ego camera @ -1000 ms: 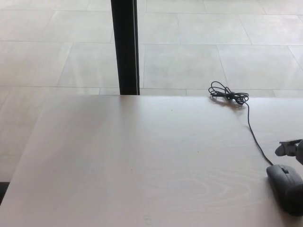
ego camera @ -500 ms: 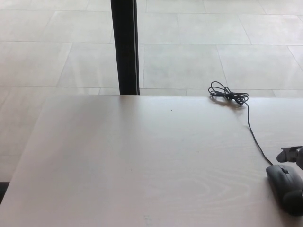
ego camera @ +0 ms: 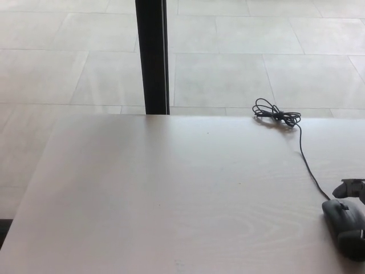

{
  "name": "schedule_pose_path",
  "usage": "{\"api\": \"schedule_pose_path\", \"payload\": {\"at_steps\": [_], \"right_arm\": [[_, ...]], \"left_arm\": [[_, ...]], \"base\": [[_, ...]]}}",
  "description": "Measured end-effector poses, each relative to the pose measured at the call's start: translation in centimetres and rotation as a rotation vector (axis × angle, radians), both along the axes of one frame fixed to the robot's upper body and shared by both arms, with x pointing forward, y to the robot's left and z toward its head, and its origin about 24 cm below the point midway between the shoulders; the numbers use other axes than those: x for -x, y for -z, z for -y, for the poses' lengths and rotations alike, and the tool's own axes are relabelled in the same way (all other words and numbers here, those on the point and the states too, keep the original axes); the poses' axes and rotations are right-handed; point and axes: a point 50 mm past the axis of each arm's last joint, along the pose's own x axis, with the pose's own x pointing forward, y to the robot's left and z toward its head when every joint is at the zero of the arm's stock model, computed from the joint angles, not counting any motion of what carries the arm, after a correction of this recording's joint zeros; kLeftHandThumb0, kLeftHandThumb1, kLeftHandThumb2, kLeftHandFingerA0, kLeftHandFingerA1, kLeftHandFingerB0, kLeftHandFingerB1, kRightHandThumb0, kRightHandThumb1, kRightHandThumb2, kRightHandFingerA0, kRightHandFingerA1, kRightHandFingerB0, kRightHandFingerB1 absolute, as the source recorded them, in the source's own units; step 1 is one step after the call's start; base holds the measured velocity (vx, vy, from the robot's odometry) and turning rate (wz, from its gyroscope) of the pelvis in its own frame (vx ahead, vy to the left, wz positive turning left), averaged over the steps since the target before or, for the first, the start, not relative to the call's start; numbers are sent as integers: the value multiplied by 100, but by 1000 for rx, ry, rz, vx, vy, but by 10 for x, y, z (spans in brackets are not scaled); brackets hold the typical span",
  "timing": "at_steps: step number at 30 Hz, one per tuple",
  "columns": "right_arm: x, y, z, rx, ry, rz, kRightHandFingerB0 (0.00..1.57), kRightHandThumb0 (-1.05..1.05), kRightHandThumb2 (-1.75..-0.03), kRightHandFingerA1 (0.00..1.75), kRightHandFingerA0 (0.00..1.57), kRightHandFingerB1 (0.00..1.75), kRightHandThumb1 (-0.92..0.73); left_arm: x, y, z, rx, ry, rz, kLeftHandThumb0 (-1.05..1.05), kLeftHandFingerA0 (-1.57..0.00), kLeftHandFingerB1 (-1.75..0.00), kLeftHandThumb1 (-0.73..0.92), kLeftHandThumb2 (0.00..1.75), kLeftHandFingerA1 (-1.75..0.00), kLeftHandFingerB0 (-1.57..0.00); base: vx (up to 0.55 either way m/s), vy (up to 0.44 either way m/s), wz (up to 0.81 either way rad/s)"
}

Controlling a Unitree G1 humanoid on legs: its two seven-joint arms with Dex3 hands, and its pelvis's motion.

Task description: The robot uses its right fingers to click on the left button of the black mouse placed on the table.

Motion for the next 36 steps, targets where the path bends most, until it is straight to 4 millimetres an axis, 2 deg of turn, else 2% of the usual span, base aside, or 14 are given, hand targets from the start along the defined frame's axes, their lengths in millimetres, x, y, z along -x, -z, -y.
{"api": "schedule_pose_path", "payload": {"at_steps": [11, 12, 13, 16, 17, 19, 21, 22, 24, 27, 28, 29, 35, 36], "right_arm": [[1, 2, 3, 2, 4, 16, 54, -60, -60, 48, 32, 40, -68], [1, 2, 3, 3, 6, 17, 54, -59, -60, 48, 32, 40, -68], [1, 3, 4, 5, 7, 18, 54, -59, -61, 46, 31, 39, -68], [1, 3, 3, 8, 0, 22, 56, -58, -60, 47, 33, 40, -66], [2, 3, 3, 8, -2, 25, 57, -59, -60, 47, 33, 40, -67], [2, 4, 2, 14, -15, 35, 55, -59, -60, 46, 30, 39, -67], [2, 4, 0, 15, -25, 44, 55, -59, -60, 46, 30, 39, -67], [2, 3, -1, 15, -31, 51, 57, -60, -60, 47, 32, 40, -66], [2, 3, -1, 15, -37, 59, 55, -60, -60, 47, 32, 40, -67], [2, 3, -3, 23, -50, 72, 55, -60, -60, 45, 32, 39, -68], [2, 3, -3, 27, -54, 74, 55, -60, -60, 45, 32, 39, -68], [2, 3, -4, 33, -59, 77, 54, -58, -60, 45, 31, 39, -67], [4, 4, -4, 55, -85, 84, 55, -57, -60, 45, 33, 39, -66], [4, 5, -4, 56, -88, 83, 56, -56, -59, 46, 34, 40, -65]], "left_arm": [[-5, -1, 0, 0, 8, 10, -53, -91, -58, 51, 57, -94, -76], [-6, -1, 0, 0, 9, 10, -52, -96, -60, 52, 55, -113, -80], [-6, -1, 0, 0, 9, 12, -55, -92, -57, 54, 56, -88, -75], [-6, -1, 0, -3, 14, 7, -52, -94, -57, 53, 56, -86, -75], [-6, -2, 0, -4, 13, 8, -53, -95, -59, 52, 56, -104, -79], [-6, -2, -1, -5, 8, 14, -52, -100, -60, 51, 55, -106, -80], [-7, -3, -2, -7, 5, 18, -53, -98, -60, 53, 55, -105, -80], [-7, -3, -2, -8, 6, 18, -53, -96, -59, 52, 56, -94, -79], [-7, -4, -2, -9, 7, 18, -55, -96, -60, 52, 57, -102, -77], [-7, -4, -3, -12, 6, 18, -57, -91, -59, 50, 57, -90, -74], [-7, -4, -3, -12, 7, 17, -57, -91, -59, 50, 57, -90, -74], [-7, -4, -3, -13, 7, 16, -57, -92, -59, 51, 58, -103, -74], [-7, -4, -3, -13, 8, 15, -54, -94, -58, 51, 56, -103, -80], [-7, -4, -3, -13, 7, 14, -54, -96, -71, 42, 88, -104, -75]], "base": [[0, 0, 0], [0, 0, 0], [0, 0, 0], [0, 0, 0], [0, 0, 0], [0, 0, 0], [0, 0, 0], [0, 0, 0], [0, 0, 0], [0, 0, 0], [0, 0, 0], [0, 0, 0], [0, 0, 0], [0, 0, 0]]}}
